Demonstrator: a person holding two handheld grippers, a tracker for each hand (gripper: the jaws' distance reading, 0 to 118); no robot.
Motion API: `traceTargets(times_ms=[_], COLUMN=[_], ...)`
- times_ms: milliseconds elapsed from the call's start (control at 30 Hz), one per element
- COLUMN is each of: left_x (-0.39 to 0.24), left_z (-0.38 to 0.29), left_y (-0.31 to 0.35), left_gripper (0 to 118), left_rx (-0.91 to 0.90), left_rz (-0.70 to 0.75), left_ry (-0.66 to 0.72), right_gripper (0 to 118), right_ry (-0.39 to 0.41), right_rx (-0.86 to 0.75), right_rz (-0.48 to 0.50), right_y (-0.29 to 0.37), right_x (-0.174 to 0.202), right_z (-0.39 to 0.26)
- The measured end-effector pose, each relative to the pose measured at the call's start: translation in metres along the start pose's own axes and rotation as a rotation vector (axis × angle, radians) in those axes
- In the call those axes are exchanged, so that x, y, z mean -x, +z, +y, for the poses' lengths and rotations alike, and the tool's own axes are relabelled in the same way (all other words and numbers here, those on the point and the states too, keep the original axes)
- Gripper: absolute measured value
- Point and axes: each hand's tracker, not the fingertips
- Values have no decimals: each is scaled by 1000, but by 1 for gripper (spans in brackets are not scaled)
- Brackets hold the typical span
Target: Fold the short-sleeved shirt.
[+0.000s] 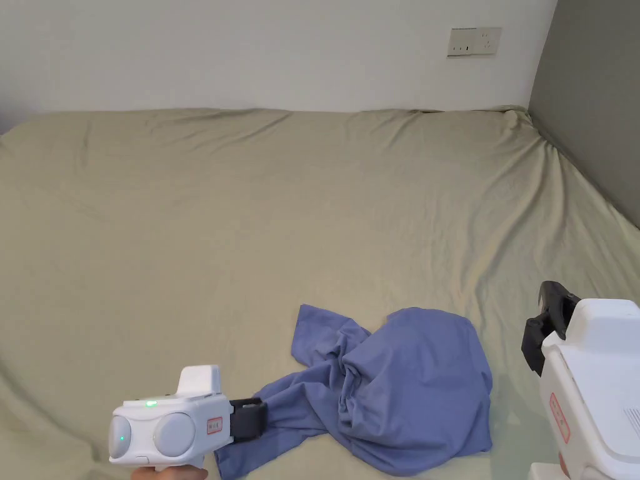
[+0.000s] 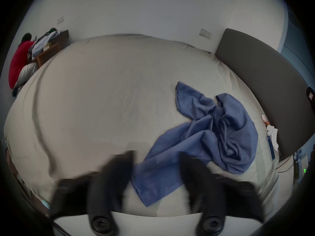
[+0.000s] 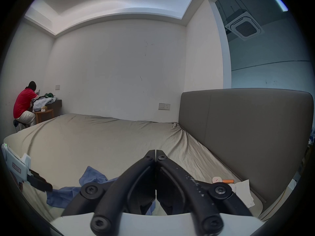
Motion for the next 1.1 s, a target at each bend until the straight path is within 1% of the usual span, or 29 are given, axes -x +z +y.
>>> traceTargets(times_ms=[33,67,100,167,200,233,267,300,333,367,400,433,467,533,567,600,633,667,700,733,800,867,933,967,1000,1033,1100], left_x=[-1,-2,-3,-4,-4,-5,-6,-8,-9,-9,-9,-8,-7,-8,-8,-7,-8,-8,-8,-9,-9,-10,-13,-14,-14,-14,-13], left_z=[-3,-8,-11,-13,-16,-18,-20,-22,-24,-23,-21,-19,-18,-16,-15,-14,-12,-10,-8,-4,1,6,9,10,9,9,10], left_y=[-6,-9,-12,-24,-28,-32,-36,-41,-38,-35,-35,-34,-30,-24,-17,-11,-3,3,7,12,17,17,17,16,14,14,13], left_gripper=[107,115,115,104,96,77,55,38,38,33,20,4,4,4,4,4,4,4,4,4,4,4,4,4,4,4,4], left_rx=[16,20,16,32,41,45,47,52,36,27,26,24,21,16,-28,-56,-79,-101,-104,-116,-127,-129,-131,-130,-131,-130,-127], left_rz=[2,13,21,46,55,53,51,64,64,65,45,20,-1,0,-12,-15,-31,-53,-61,-75,-97,-110,-109,-105,-101,-97,-101], left_ry=[5,7,9,12,16,18,17,12,10,8,1,2,17,19,24,24,18,20,19,18,18,14,-3,-14,-27,-33,-29], right_gripper=[1,1,2,2,2,2,2,2,2,2,2,5,11,24,37,49,67,93,107,112,113,112,112,109,102,88,69], right_ry=[-2,-2,-2,-1,1,2,2,1,0,-3,-10,-15,-8,20,8,21,30,37,57,46,60,49,17,15,13,0,-53], right_rx=[8,14,19,31,37,43,48,54,66,81,96,123,151,265,305,346,394,453,512,565,645,735,800,823,849,867,905], right_rz=[0,1,4,5,5,6,5,6,8,9,10,8,8,29,41,50,55,57,66,76,93,106,128,133,147,173,220], right_y=[-2,-4,-6,-12,-14,-17,-20,-23,-28,-34,-39,-49,-62,-93,-111,-127,-146,-166,-183,-202,-231,-257,-279,-284,-288,-291,-284], right_x=[0,-1,-1,-2,-2,-3,-3,-4,-5,-6,-8,-10,-12,-16,-19,-20,-22,-20,-20,-20,-16,-12,-11,-9,-6,-4,3], right_z=[-2,-3,-5,-9,-10,-12,-13,-15,-17,-19,-22,-26,-31,-40,-45,-49,-55,-59,-64,-72,-84,-100,-121,-126,-131,-136,-138])
